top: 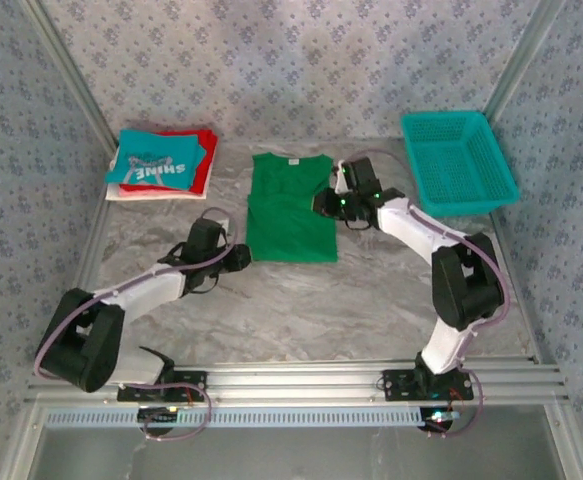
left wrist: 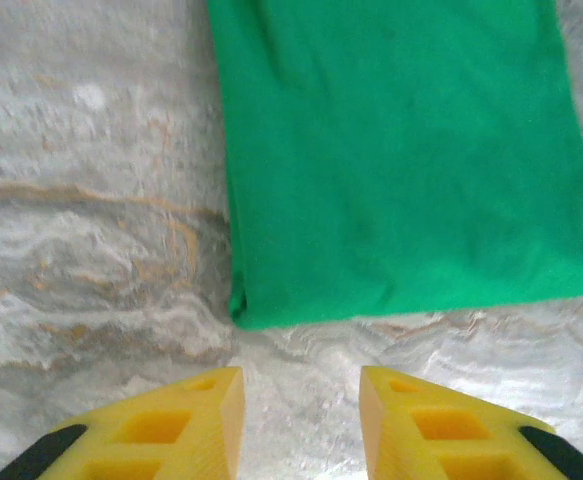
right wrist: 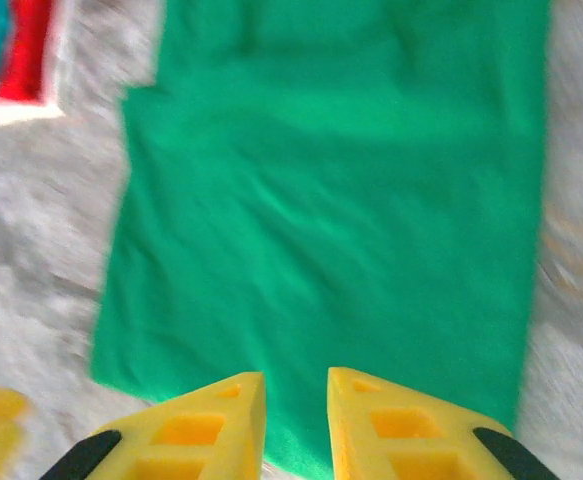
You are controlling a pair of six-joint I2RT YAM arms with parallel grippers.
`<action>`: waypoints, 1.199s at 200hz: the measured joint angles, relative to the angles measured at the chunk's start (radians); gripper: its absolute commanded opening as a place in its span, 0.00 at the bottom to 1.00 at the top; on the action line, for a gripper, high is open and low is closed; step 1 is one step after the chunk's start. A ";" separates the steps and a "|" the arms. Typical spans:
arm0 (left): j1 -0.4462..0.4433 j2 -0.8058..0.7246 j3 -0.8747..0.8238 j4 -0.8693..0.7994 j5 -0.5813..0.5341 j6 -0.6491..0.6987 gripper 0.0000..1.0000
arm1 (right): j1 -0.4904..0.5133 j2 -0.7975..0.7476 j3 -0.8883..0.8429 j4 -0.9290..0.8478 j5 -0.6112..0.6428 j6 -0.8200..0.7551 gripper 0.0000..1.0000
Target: Fold and stack the t-shirts
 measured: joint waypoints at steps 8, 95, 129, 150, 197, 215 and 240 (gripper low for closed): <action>0.018 0.008 0.000 0.003 0.018 0.000 0.41 | -0.005 -0.007 -0.042 -0.001 0.007 0.000 0.28; 0.043 0.233 0.076 0.052 0.148 0.003 0.45 | -0.032 -0.077 -0.155 0.033 0.036 0.011 0.35; 0.042 0.284 0.107 0.067 0.169 0.003 0.39 | -0.031 -0.077 -0.169 0.046 0.037 0.019 0.35; 0.037 0.311 0.127 0.079 0.172 0.001 0.30 | -0.031 -0.077 -0.177 0.055 0.037 0.025 0.35; 0.023 0.341 0.128 0.098 0.179 -0.014 0.25 | -0.030 -0.077 -0.187 0.059 0.037 0.049 0.38; 0.019 0.342 0.127 0.098 0.179 -0.021 0.20 | -0.029 -0.077 -0.192 0.058 0.037 0.053 0.41; 0.016 0.341 0.116 0.099 0.179 -0.026 0.20 | -0.026 -0.077 -0.205 0.055 0.037 0.057 0.41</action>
